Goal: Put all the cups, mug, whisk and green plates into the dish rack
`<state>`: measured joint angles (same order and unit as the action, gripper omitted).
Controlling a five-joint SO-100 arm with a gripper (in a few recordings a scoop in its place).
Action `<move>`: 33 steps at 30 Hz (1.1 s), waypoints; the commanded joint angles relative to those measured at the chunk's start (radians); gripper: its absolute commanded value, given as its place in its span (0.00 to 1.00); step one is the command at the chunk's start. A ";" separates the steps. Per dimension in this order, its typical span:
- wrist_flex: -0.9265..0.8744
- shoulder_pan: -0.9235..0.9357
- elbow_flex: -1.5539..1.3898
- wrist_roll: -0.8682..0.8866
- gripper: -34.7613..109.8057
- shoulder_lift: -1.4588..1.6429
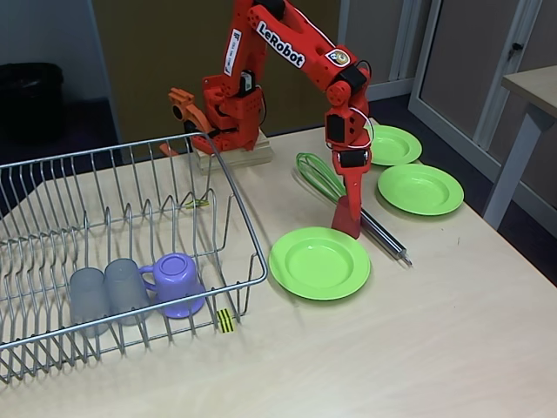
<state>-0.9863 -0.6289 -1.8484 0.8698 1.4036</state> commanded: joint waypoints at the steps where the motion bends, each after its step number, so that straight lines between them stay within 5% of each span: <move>1: 0.015 0.011 -0.009 -0.026 0.49 0.012; 20: -0.015 0.046 0.017 -0.089 0.37 0.005; 33: -0.026 0.046 0.026 -0.083 0.47 0.005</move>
<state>-0.9925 -0.5814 -1.8392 0.7793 1.3883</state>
